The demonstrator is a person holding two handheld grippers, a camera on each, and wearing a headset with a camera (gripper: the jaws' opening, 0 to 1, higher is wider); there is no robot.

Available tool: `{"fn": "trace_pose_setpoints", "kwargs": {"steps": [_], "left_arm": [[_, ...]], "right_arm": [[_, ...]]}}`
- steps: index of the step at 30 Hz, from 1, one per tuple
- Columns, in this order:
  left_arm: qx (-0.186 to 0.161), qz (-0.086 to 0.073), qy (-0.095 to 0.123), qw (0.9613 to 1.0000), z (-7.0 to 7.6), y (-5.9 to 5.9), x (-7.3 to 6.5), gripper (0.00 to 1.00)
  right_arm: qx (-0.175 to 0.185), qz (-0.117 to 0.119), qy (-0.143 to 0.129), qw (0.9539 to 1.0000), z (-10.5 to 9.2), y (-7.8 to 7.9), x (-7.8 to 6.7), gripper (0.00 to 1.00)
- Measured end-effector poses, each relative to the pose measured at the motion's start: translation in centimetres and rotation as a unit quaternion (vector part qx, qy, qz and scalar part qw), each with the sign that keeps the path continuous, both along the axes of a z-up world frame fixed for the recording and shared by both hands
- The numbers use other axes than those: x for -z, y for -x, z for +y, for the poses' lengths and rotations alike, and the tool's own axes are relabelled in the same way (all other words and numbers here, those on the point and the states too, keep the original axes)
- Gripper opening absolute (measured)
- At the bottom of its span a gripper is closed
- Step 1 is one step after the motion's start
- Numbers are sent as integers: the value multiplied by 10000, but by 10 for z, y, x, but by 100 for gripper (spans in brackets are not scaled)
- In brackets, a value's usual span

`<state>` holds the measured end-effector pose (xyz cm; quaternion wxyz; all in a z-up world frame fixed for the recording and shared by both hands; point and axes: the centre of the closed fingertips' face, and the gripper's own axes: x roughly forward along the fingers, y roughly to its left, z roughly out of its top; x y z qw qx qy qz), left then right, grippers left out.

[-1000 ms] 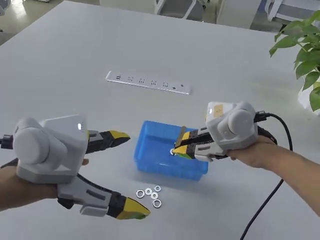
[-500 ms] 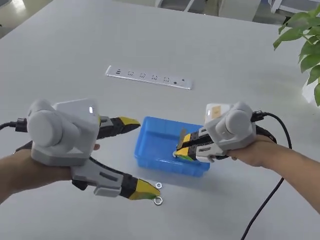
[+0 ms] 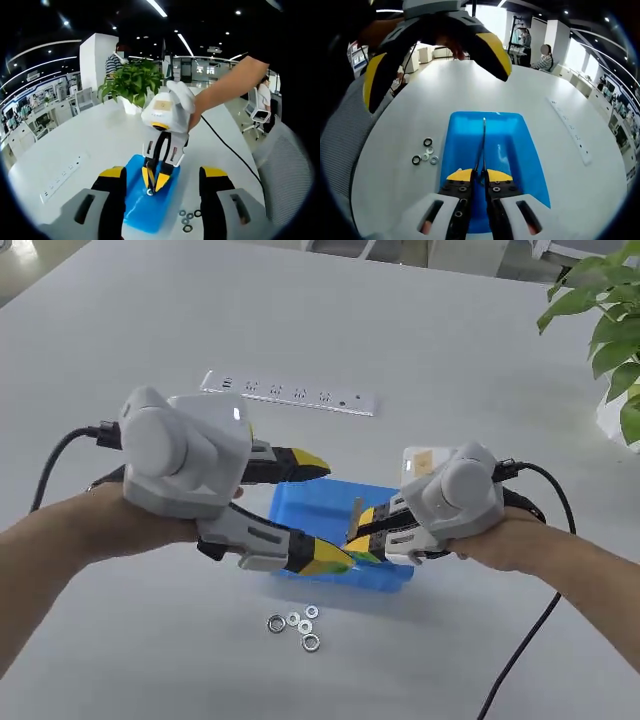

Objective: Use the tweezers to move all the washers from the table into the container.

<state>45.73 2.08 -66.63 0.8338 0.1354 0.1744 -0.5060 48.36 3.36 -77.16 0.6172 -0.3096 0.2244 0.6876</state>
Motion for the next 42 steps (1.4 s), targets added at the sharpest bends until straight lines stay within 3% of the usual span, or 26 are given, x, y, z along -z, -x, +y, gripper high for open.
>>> {"fn": "trace_pose_setpoints", "kwargs": {"steps": [6,12,28,34,42], "left_arm": [[135,28,-66,9999,-5,-9,3,49],[415,-65,-186,9989,-11,-16,6,24],[794,-111,-497,9955,-17,-22,18,6],[925,-253,-554,9939,-19,-20,17,5],[891,-222,-551,9942,-19,-22,17,5]], "right_arm": [[-28,-19,2,10000,0,0,0,9],[-53,-30,1,10000,0,1,-1,9],[-148,-92,41,9998,-2,3,0,9],[-160,-115,76,9998,-2,3,1,10],[-200,-275,84,9994,-1,0,-2,12]]}}
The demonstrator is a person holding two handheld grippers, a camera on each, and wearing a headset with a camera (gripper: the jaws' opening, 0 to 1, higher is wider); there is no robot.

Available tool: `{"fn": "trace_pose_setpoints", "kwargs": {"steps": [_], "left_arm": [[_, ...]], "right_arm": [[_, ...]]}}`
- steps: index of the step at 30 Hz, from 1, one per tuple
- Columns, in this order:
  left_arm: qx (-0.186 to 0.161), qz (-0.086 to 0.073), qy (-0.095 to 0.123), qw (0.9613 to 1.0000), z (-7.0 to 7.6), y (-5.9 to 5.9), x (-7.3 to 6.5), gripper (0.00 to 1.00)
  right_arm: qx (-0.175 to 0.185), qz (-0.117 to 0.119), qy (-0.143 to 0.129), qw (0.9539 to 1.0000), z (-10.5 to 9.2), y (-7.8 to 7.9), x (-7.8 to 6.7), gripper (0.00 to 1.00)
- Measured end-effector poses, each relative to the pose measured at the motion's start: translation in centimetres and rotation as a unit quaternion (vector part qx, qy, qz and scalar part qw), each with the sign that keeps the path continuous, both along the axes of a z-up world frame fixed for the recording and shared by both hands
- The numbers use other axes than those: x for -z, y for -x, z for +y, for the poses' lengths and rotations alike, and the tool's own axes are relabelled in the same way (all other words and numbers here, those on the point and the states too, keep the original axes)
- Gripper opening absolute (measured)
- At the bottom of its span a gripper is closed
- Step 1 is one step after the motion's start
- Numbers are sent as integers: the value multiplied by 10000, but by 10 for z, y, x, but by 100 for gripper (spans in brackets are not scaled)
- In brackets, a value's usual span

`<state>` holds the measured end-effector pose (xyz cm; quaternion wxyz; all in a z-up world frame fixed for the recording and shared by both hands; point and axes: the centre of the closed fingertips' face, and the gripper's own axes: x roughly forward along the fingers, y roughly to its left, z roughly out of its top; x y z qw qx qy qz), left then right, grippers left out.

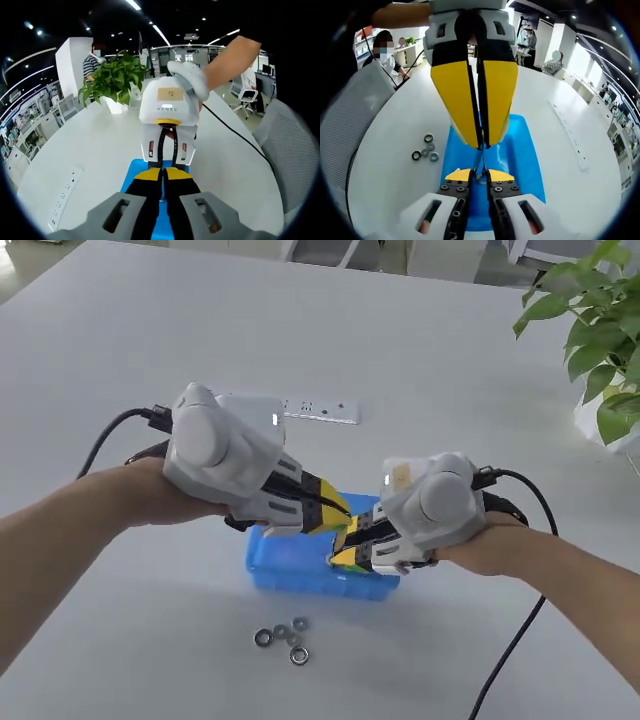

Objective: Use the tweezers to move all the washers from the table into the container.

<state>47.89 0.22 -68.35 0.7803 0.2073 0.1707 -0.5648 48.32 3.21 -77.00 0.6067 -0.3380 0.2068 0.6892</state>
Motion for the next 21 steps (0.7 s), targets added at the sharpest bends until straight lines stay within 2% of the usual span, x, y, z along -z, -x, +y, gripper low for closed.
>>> {"fn": "trace_pose_setpoints", "kwargs": {"steps": [21], "left_arm": [[-123,54,-56,9999,4,-3,-2,5]], "right_arm": [[414,-115,-216,9988,-16,0,-28,23]]}}
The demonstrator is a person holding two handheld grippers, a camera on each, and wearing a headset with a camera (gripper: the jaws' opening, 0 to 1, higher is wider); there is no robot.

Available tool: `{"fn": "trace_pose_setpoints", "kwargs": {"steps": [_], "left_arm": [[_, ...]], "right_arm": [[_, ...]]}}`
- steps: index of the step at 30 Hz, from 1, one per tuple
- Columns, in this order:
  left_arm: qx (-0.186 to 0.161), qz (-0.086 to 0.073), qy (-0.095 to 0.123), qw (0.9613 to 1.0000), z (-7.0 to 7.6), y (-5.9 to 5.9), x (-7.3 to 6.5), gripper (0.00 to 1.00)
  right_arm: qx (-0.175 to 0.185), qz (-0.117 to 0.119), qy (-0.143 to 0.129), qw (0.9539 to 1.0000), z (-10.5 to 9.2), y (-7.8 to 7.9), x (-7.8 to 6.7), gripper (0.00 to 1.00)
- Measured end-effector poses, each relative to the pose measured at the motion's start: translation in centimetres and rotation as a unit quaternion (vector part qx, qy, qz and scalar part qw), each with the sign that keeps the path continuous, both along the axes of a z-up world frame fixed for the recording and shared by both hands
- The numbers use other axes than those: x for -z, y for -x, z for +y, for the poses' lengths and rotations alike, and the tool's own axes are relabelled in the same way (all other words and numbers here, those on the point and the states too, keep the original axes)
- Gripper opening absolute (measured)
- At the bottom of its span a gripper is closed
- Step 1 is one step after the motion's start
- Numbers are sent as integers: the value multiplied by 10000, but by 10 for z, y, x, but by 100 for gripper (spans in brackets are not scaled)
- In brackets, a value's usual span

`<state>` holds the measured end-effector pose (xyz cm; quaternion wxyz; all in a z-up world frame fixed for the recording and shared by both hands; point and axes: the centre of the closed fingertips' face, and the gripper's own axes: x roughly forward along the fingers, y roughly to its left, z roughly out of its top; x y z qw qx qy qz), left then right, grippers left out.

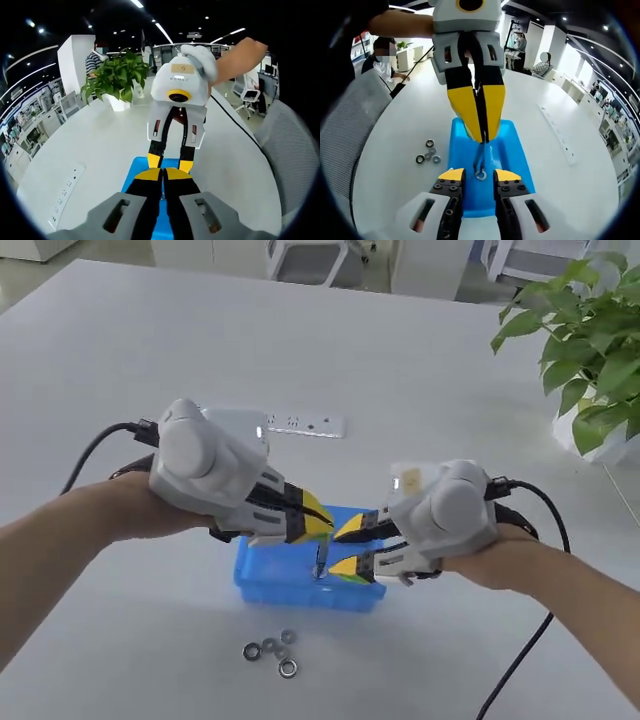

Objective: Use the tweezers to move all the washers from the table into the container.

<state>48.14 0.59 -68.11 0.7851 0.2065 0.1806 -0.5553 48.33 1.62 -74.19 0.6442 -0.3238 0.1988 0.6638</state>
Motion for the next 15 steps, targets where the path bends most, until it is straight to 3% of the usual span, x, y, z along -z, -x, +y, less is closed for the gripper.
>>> {"fn": "trace_pose_setpoints", "kwargs": {"steps": [15], "left_arm": [[-138,-44,127,9998,5,8,-24,5]], "right_arm": [[203,-120,-132,9996,-10,8,-23,26]]}}
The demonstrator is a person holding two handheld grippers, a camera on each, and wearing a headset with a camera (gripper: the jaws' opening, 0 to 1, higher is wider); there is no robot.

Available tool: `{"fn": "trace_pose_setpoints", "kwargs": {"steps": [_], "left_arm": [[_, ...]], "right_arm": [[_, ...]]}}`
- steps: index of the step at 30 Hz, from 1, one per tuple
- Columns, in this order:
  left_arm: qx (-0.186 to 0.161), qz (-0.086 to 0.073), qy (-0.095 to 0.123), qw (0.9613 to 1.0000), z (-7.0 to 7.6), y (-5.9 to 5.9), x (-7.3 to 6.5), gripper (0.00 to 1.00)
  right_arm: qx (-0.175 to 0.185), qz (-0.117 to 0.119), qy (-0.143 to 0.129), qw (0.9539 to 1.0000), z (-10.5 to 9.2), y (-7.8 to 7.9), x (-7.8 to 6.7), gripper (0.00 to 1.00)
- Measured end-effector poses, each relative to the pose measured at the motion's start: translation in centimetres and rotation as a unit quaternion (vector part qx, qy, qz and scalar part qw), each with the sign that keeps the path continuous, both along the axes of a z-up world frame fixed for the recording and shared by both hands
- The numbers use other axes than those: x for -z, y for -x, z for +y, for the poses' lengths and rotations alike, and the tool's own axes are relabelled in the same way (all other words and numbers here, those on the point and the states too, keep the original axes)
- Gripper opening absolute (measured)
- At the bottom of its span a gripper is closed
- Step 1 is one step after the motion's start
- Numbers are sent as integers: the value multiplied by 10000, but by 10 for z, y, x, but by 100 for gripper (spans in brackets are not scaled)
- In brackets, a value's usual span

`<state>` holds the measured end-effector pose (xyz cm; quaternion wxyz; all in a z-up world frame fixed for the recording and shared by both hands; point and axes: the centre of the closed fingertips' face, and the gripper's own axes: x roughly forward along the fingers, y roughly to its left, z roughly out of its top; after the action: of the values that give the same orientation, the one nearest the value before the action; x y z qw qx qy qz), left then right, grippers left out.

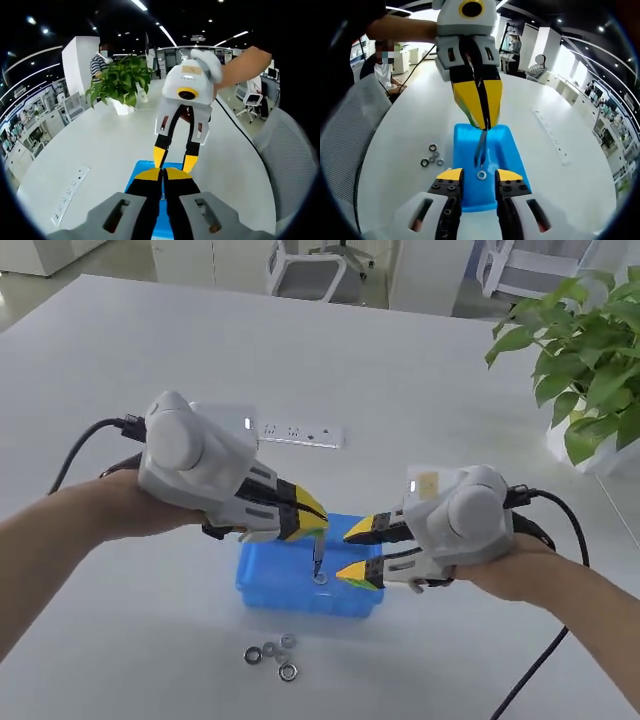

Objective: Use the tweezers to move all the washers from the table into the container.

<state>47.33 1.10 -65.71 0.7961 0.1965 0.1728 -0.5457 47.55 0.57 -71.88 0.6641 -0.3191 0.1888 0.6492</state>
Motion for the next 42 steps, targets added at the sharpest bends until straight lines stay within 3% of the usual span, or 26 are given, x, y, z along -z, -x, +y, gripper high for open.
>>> {"fn": "trace_pose_setpoints", "kwargs": {"steps": [5,19,29,42], "left_arm": [[-8,-18,64,10000,1,8,-13,5],[129,11,-11,9999,7,38,-30,5],[285,51,-109,9995,9,63,-30,5],[392,109,-113,9991,8,84,-20,5]], "right_arm": [[121,-95,-36,9999,-5,2,-9,29],[561,-120,-171,9982,-25,18,-24,41],[644,-58,-248,9976,-30,36,-26,47],[725,34,-269,9970,-36,53,-21,50]]}}
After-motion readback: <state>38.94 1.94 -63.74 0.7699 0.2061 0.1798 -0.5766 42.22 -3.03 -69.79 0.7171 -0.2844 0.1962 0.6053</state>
